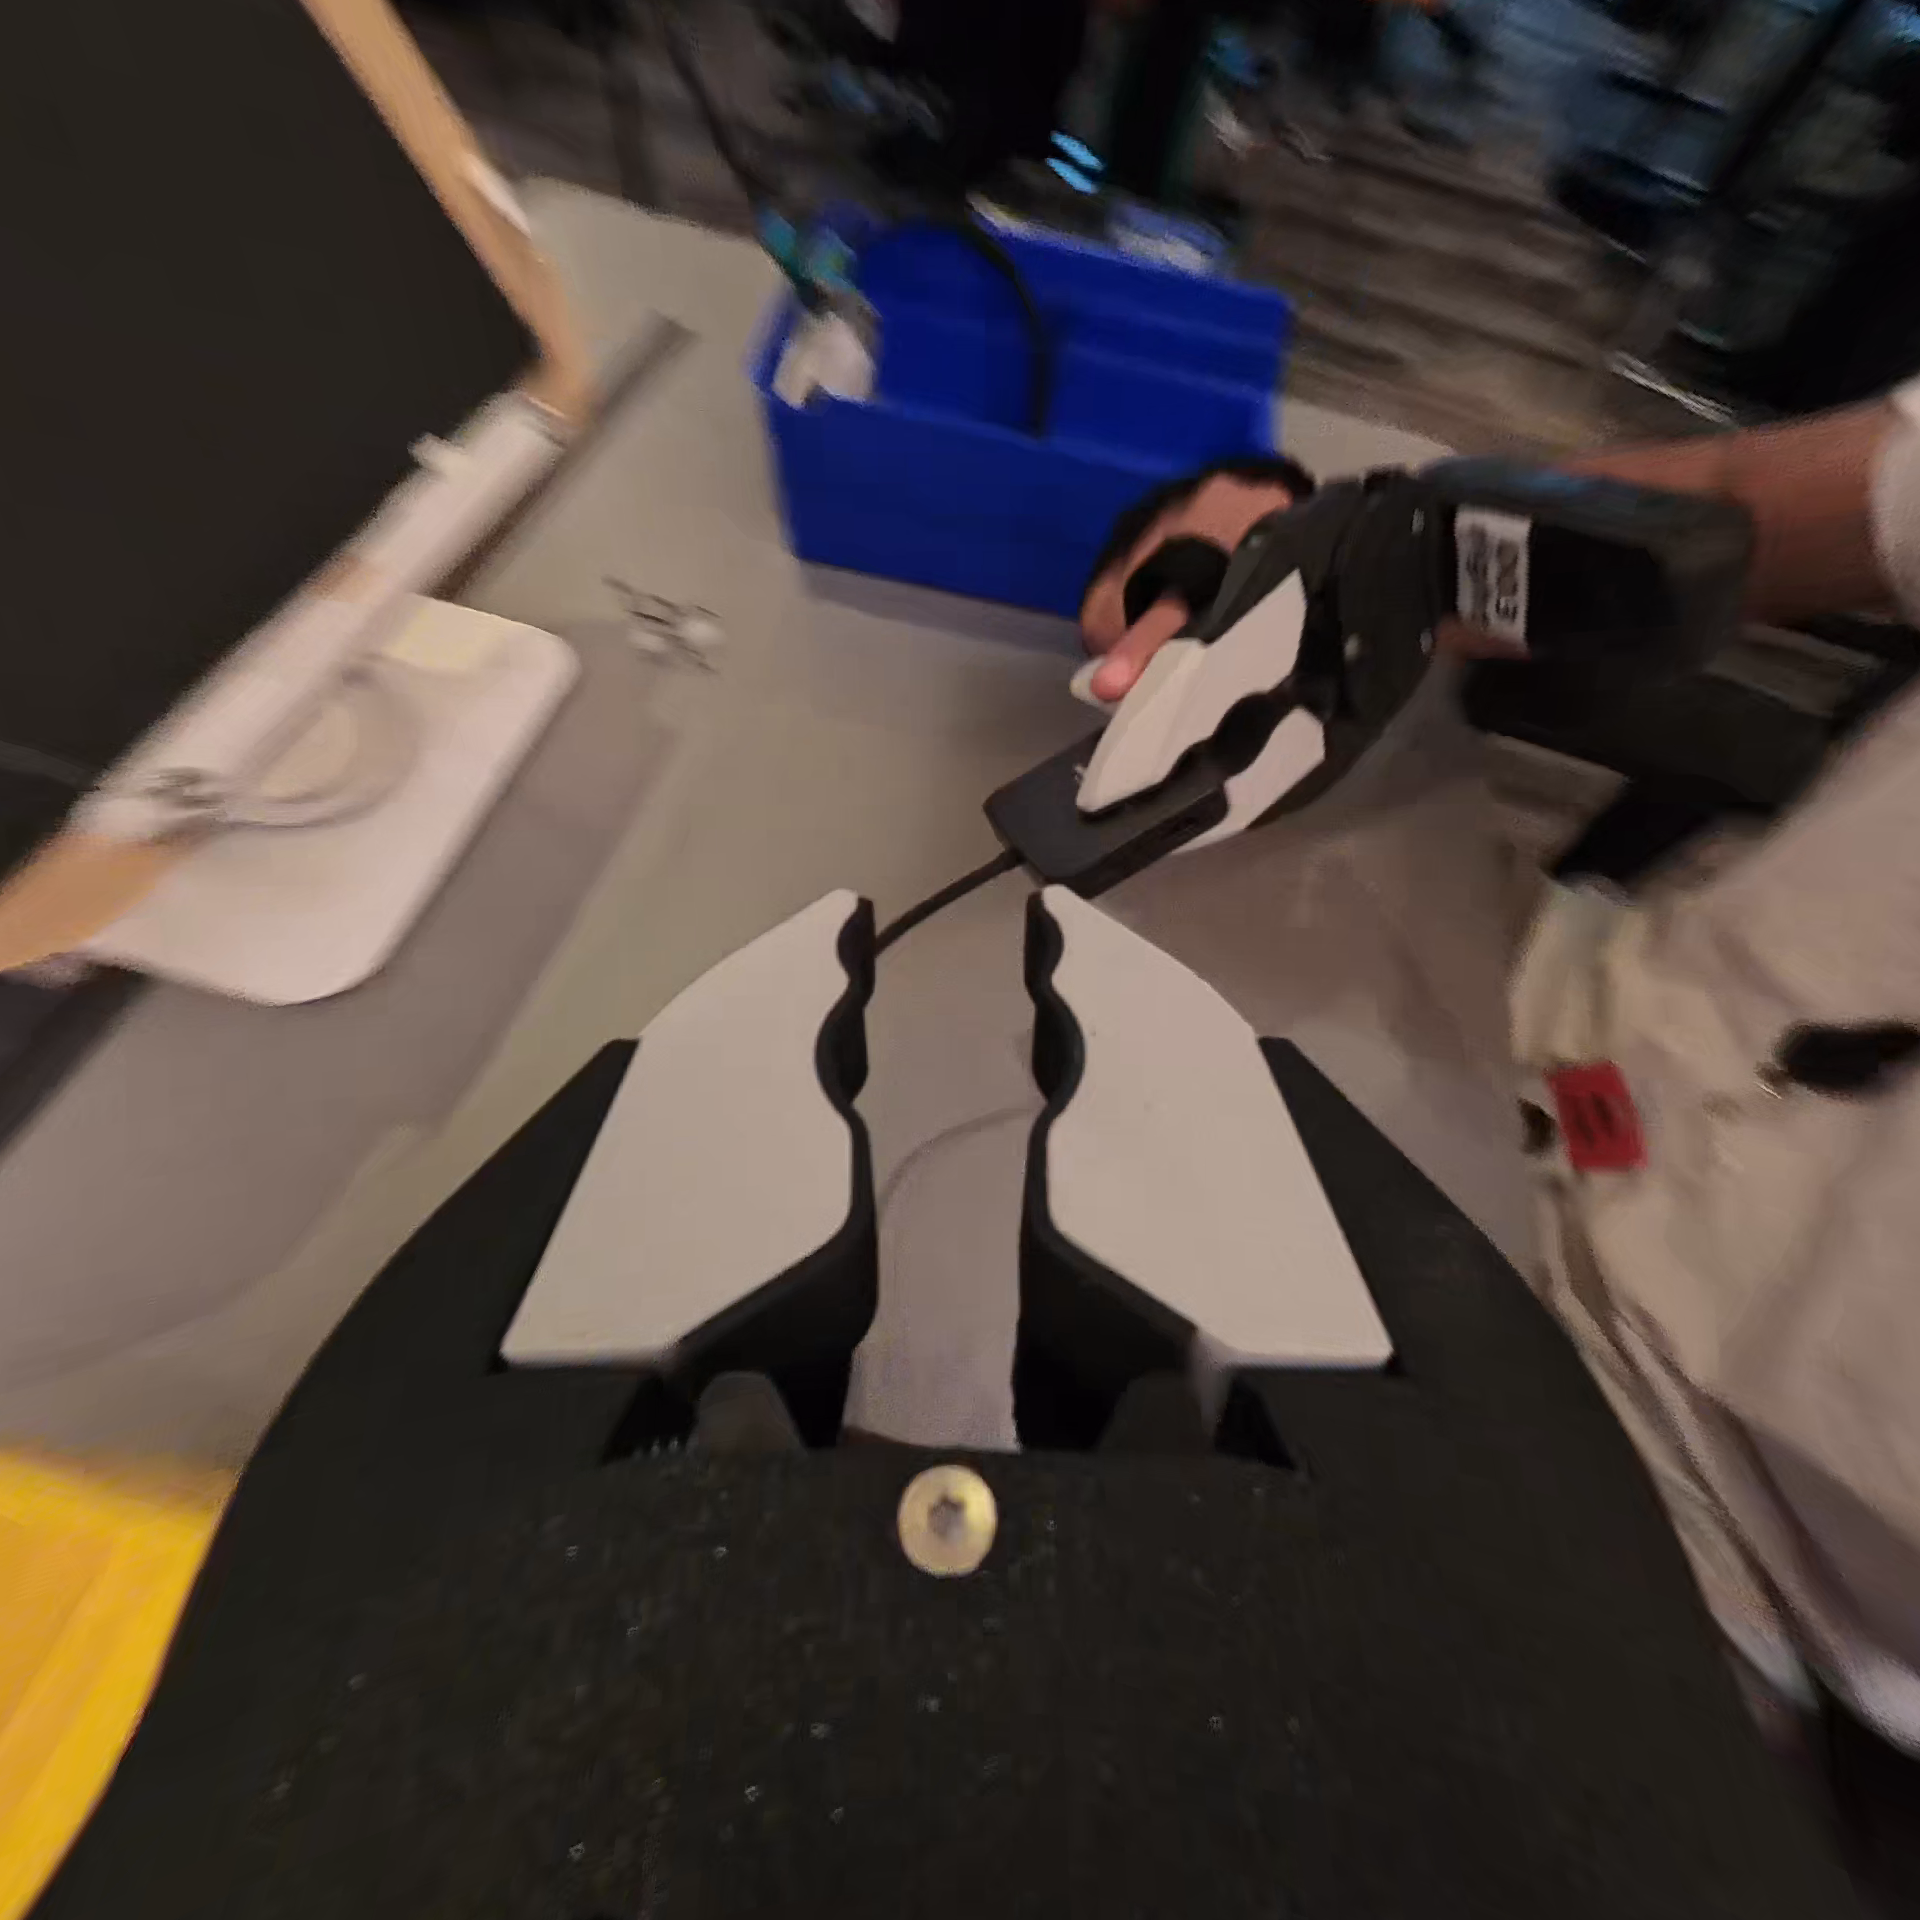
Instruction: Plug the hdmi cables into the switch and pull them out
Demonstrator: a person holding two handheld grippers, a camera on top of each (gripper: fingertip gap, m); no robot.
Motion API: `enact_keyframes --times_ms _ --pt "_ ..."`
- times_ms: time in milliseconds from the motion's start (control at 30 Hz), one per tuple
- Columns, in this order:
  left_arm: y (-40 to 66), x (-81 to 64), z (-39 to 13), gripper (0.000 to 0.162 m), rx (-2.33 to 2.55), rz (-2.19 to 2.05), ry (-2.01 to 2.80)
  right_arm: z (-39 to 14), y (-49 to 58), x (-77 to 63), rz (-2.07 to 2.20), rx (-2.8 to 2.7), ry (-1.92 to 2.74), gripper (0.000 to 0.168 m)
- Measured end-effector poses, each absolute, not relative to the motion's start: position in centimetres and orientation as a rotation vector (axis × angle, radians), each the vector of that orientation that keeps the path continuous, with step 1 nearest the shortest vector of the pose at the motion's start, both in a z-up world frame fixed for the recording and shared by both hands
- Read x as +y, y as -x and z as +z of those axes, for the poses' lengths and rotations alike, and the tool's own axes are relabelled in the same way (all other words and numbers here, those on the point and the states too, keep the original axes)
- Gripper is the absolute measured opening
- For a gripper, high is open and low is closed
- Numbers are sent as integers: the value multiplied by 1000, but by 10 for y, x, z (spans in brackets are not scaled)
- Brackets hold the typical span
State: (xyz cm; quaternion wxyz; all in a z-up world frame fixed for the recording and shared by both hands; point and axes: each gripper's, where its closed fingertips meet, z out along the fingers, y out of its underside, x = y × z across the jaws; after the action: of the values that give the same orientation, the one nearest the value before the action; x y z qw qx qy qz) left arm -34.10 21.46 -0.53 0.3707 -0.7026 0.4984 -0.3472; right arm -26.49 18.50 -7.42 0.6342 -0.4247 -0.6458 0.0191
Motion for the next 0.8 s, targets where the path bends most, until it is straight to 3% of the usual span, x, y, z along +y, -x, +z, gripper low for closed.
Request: enact_keyframes --times_ms 133,300,400,500,800 --pt "398 167 -6 27 757 -663 1750 -96 266 218 4 -1314 1040 13" --pt "403 75 -111 24 437 -635 1910 -133 264 220 -31 -1302 1026 13" --pt "389 52 -139 22 398 -634 1893 -132 266 214 -77 -1313 979 13" --pt "393 54 -127 27 481 -505 1888 -136 269 210 -91 -1347 955 13" --pt "376 60 -132 38 475 -858 1880 -138 269 213 -66 -1350 978 13"
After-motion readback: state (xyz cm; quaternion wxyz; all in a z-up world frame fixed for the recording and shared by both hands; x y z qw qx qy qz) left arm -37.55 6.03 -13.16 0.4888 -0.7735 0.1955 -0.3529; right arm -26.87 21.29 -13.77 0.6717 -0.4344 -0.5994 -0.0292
